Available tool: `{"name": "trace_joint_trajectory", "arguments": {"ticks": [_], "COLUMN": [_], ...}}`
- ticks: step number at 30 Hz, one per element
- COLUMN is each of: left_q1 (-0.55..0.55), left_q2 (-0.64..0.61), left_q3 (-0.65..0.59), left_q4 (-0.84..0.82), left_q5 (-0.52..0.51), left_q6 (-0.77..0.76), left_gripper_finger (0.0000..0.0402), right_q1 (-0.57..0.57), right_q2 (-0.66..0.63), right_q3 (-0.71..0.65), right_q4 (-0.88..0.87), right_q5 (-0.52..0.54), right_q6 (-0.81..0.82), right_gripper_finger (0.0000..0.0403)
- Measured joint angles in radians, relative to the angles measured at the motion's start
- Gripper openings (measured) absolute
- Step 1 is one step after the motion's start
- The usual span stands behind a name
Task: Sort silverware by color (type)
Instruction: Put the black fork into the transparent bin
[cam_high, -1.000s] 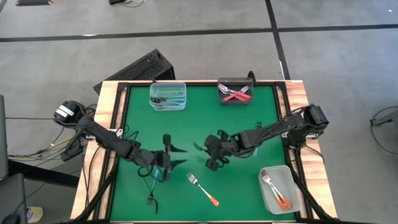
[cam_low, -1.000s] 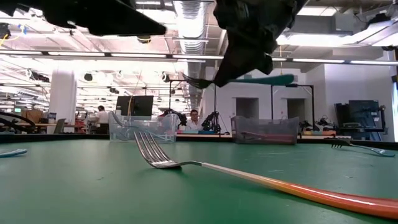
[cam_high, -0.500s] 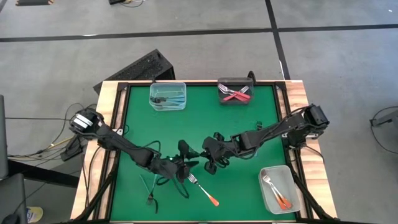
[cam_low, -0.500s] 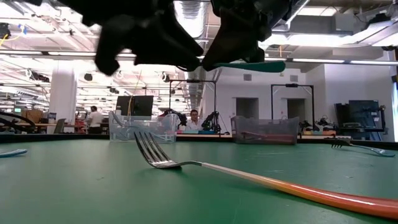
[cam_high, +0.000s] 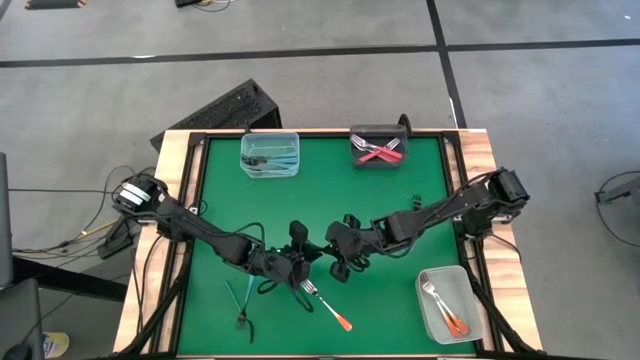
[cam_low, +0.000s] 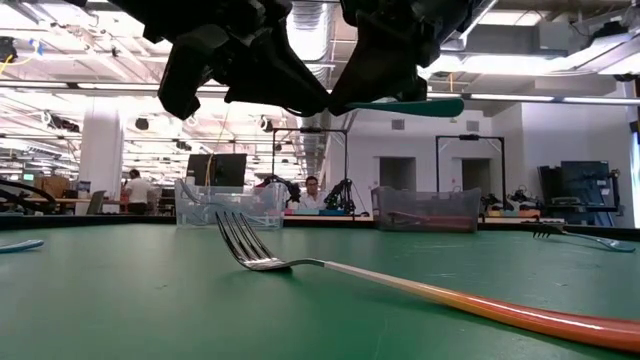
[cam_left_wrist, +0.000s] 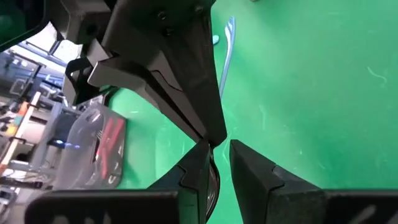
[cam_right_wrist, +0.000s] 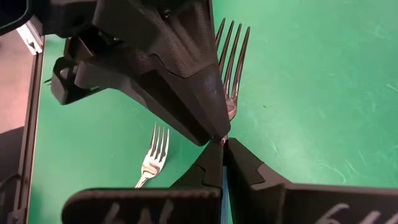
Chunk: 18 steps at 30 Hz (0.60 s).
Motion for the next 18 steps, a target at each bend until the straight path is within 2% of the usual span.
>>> {"name": "trace_joint_trajectory", "arguments": {"ticks": [9, 14, 18], "left_q1": [0.008, 0.01, 0.011], "left_q2": [-0.001, -0.003, -0.003], "left_q3": [0.0, 0.002, 0.002], "left_q4": [-0.023, -0.056, -0.065], "left_q5": [-0.019, -0.028, -0.057], "left_q6": [0.003, 0.001, -0.005], "left_gripper_finger": [0.0047, 0.0012, 0.0003], "right_q1": [0.001, 0.0, 0.0], "right_q2": [0.0, 0.002, 0.002], "right_q3": [0.0, 0.0, 0.0], "right_q4": [0.006, 0.009, 0.014], "right_q5": [0.002, 0.003, 0.009], "right_q6": [-0.01, -0.011, -0.026], "right_gripper_finger": [0.0017, 0.0021, 0.0046]}}
